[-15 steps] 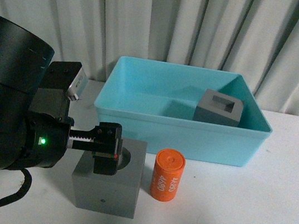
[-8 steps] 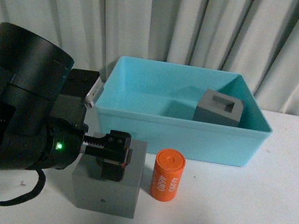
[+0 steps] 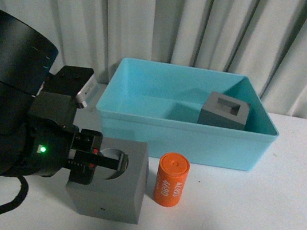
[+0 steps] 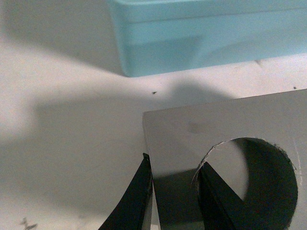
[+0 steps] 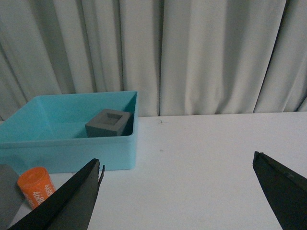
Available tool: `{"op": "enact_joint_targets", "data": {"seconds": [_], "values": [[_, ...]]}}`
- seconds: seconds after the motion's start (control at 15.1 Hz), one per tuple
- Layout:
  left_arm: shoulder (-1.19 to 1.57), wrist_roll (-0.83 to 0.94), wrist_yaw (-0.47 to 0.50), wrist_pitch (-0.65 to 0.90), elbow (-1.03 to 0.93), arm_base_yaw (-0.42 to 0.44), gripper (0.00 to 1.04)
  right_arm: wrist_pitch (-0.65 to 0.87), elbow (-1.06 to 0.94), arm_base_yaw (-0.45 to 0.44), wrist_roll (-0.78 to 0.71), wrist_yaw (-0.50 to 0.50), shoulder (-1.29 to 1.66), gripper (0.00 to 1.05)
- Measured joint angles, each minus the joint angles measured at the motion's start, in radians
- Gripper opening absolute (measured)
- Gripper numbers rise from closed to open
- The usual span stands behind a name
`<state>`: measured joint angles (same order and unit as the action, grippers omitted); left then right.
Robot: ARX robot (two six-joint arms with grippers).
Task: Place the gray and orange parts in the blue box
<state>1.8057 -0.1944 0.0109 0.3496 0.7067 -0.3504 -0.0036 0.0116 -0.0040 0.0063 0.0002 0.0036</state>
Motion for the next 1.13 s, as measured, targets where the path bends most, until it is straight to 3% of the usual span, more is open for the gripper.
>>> {"op": "enact_joint_targets", "data": {"seconds": [0.33,0.53,1.13], "values": [[-0.258,-0.039,0.008,-0.129,-0.046,0.092,0.22,0.0,0.0,0.0,0.0,0.0,0.0,0.98],[-0.389,-0.068,0.009,-0.189,0.039,0.112,0.22,0.0,0.0,0.0,0.0,0.0,0.0,0.98],[-0.022,-0.011,0.039,-0.131,0.412,0.031,0.22,0.0,0.0,0.0,0.0,0.0,0.0,0.98]]}}
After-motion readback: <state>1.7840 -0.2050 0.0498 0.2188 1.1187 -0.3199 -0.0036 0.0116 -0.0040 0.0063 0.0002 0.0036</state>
